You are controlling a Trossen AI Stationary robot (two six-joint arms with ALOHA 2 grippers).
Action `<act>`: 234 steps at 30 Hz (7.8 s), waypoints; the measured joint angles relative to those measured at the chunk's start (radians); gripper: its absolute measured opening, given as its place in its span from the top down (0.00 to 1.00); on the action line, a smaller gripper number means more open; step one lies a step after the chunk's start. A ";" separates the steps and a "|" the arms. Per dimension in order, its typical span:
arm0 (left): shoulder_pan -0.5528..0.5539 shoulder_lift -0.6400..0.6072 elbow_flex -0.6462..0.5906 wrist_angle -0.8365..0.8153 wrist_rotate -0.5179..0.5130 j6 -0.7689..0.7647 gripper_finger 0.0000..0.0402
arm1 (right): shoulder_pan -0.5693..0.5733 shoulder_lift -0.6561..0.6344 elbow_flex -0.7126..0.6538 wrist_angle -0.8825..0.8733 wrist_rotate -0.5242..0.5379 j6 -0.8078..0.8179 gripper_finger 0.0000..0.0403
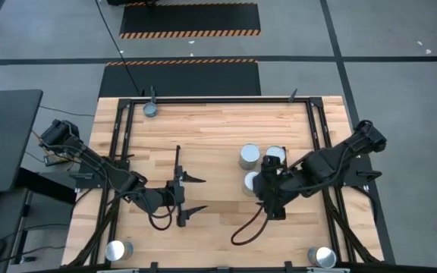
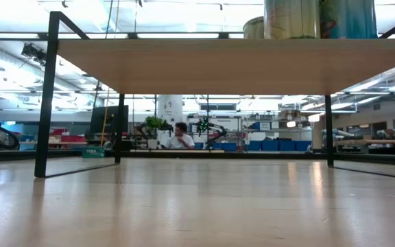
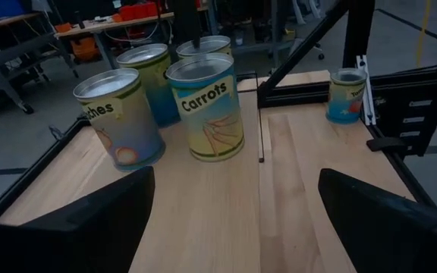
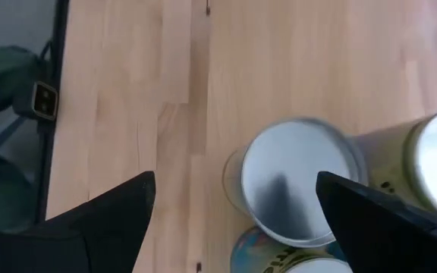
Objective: Pick and place cans onto a shelf
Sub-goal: Put the canned carrots on the shelf, then put the right canned tomatoes on the shelf
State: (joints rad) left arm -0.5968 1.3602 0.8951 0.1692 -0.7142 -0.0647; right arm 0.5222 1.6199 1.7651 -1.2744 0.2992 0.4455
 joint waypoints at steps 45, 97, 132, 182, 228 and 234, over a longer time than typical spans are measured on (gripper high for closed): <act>-0.003 0.002 0.000 0.042 0.067 0.008 0.06 | -0.061 0.007 -0.065 0.103 -0.097 -0.045 0.07; -0.160 -0.090 0.025 0.070 0.083 -0.294 0.06 | 0.605 0.311 -0.098 -0.102 -0.420 1.077 0.01; -0.158 0.002 0.026 0.072 0.019 -0.342 0.06 | 0.705 0.130 -0.505 0.268 -0.462 1.252 0.21; -0.097 0.036 0.153 -0.315 -0.153 -0.245 0.06 | -0.129 0.444 0.560 -0.069 0.005 -0.405 0.21; 0.169 0.082 0.153 -0.185 0.161 0.024 0.20 | -0.184 0.443 0.560 0.024 -0.056 -0.363 0.12; 0.169 0.082 0.153 -0.190 0.148 0.025 0.18 | -0.168 0.419 0.559 0.012 -0.049 -0.357 0.15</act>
State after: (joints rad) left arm -0.4282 1.4418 1.0477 -0.0208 -0.5665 -0.0399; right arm 0.3537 2.0393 2.3241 -1.2624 0.2500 0.0886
